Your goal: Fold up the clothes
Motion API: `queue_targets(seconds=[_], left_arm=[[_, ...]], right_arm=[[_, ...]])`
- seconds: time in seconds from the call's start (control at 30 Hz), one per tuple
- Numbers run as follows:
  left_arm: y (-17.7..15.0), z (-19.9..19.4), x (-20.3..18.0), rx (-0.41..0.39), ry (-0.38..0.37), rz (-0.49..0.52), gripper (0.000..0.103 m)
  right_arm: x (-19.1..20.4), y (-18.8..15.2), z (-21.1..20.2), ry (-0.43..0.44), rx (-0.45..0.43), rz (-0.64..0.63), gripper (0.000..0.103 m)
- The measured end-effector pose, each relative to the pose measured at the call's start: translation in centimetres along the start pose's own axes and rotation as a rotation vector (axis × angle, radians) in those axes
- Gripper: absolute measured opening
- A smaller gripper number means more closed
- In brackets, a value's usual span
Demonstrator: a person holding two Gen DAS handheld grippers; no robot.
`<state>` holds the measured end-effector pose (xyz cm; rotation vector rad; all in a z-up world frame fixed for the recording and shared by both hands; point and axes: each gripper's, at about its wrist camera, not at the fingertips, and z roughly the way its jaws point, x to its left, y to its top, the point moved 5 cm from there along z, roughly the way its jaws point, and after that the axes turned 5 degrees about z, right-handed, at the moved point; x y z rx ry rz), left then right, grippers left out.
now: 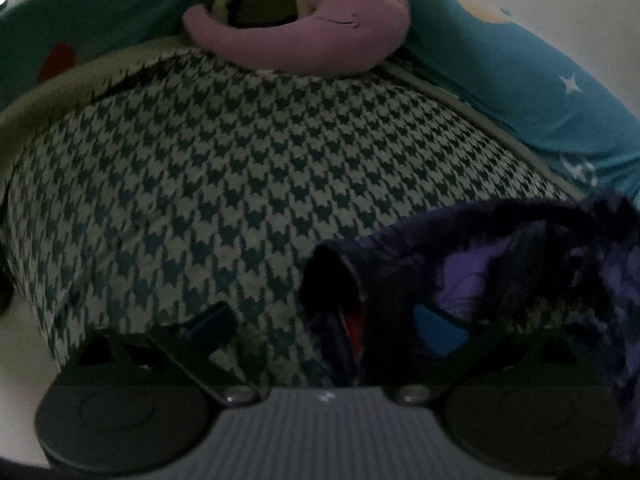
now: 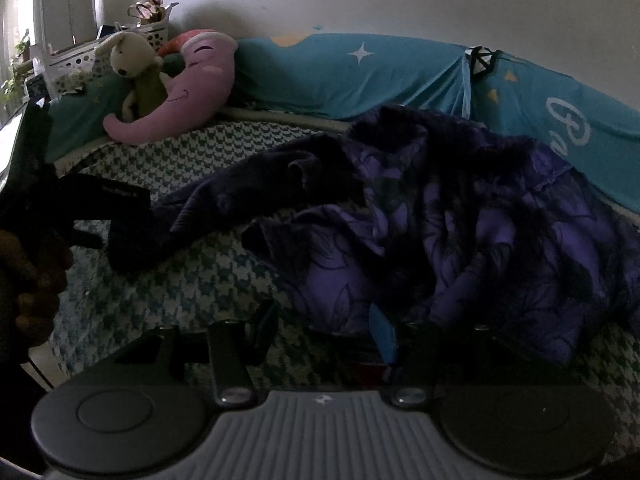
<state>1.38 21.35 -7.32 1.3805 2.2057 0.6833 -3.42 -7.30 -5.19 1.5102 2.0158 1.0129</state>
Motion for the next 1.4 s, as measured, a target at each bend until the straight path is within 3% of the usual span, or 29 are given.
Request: queue_targets(seconds=[0.1, 0.13, 0.2, 0.3, 0.37, 0.47, 0.63, 0.8, 0.9, 0.97, 1.03, 1.1, 1.2, 1.4], left_arm=[[-0.1, 0.2, -0.7, -0.005, -0.004, 0.033, 0.05], [-0.1, 0.2, -0.9, -0.008, -0.002, 0.04, 0.047], [-0.2, 0.3, -1.0, -0.018, 0.008, 0.05, 0.03], [-0.1, 0.1, -0.9, -0.039, 0.021, 0.061, 0.014], [0.1, -0.2, -0.9, -0.059, 0.042, 0.077, 0.01], [0.5, -0.3, -0.8, -0.064, 0.056, 0.09, 0.01], [0.2, -0.3, -0.7, -0.027, -0.008, 0.074, 0.013], [-0.2, 0.1, -0.5, 0.004, -0.066, 0.029, 0.055], [-0.5, 0.5, -0.5, 0.008, -0.089, 0.022, 0.062], [-0.5, 0.5, -0.8, -0.001, -0.083, 0.043, 0.059], [-0.6, 0.5, -1.1, -0.009, -0.07, 0.061, 0.044], [-0.4, 0.4, -1.2, -0.014, -0.058, 0.077, 0.023], [-0.3, 0.3, -0.9, -0.022, -0.053, 0.067, 0.008], [1.2, -1.1, -0.9, -0.103, 0.012, 0.095, 0.006]], right_arm=[[0.0, 0.0, 0.0, -0.003, -0.002, 0.0, 0.051], [-0.1, 0.0, 0.0, -0.004, -0.003, -0.001, 0.051], [-0.1, 0.0, 0.1, -0.006, -0.003, 0.0, 0.051], [-0.2, 0.0, 0.1, -0.01, -0.005, 0.003, 0.051], [-0.2, 0.0, 0.1, -0.01, -0.006, 0.005, 0.051], [-0.2, 0.1, 0.1, -0.009, -0.008, 0.007, 0.051], [-0.2, 0.1, 0.1, -0.009, -0.009, 0.007, 0.051], [-0.2, 0.2, 0.1, -0.009, -0.01, 0.008, 0.051], [-0.1, 0.2, 0.2, -0.01, -0.008, 0.006, 0.051], [0.0, 0.1, 0.2, -0.011, -0.006, 0.003, 0.051], [0.0, 0.1, 0.3, -0.011, -0.005, 0.0, 0.051], [0.0, 0.1, 0.4, -0.011, -0.006, 0.0, 0.051], [0.1, 0.2, 0.4, -0.012, -0.007, 0.002, 0.051], [0.0, 0.2, 0.5, -0.004, -0.013, 0.007, 0.051]])
